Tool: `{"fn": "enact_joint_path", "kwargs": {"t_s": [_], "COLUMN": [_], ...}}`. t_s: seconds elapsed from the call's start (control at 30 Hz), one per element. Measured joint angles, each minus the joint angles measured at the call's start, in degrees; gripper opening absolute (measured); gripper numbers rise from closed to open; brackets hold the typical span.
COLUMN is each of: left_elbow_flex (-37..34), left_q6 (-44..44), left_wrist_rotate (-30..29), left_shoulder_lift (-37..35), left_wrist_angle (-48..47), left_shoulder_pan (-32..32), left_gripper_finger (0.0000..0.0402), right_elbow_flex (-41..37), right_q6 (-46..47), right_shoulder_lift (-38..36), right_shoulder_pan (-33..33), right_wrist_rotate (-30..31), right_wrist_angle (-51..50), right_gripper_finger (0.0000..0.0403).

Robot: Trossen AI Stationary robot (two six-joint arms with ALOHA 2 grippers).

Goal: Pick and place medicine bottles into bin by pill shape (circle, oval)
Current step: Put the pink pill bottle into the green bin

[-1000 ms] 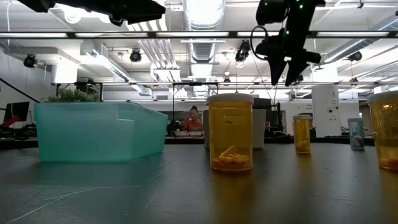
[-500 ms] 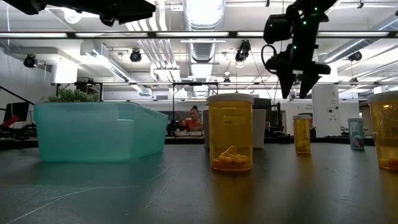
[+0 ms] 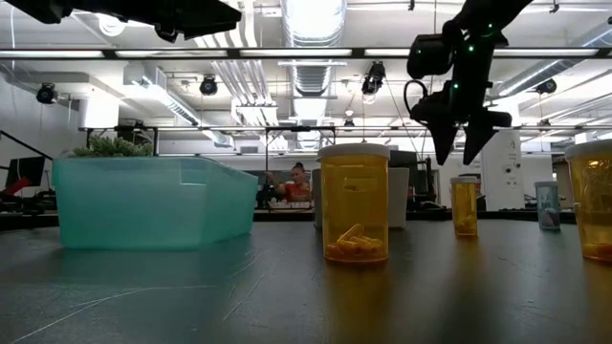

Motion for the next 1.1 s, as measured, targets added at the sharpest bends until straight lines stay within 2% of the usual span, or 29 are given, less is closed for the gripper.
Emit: {"fn": "enact_joint_path", "kwargs": {"t_s": [0.63,1.1], "left_elbow_flex": [0.00,0.02], "left_q6": [0.47,0.50], "left_wrist_rotate": [0.02,0.04], "left_shoulder_lift": [0.04,0.04], "left_wrist_angle": [0.00,-0.01], "left_shoulder_pan": [0.00,0.00], "left_gripper_finger": [0.0233,0.0233], "right_elbow_flex": [-0.93,-9.33], "right_q6": [0.56,2.49], "right_shoulder_lift": [0.00,-0.02], "right_shoulder_pan": [-0.08,-0.08], "right_wrist_rotate": [0.04,0.04], "right_wrist_angle": [1.54,11.48], "right_gripper_finger": [0.0292,0.0292]}}
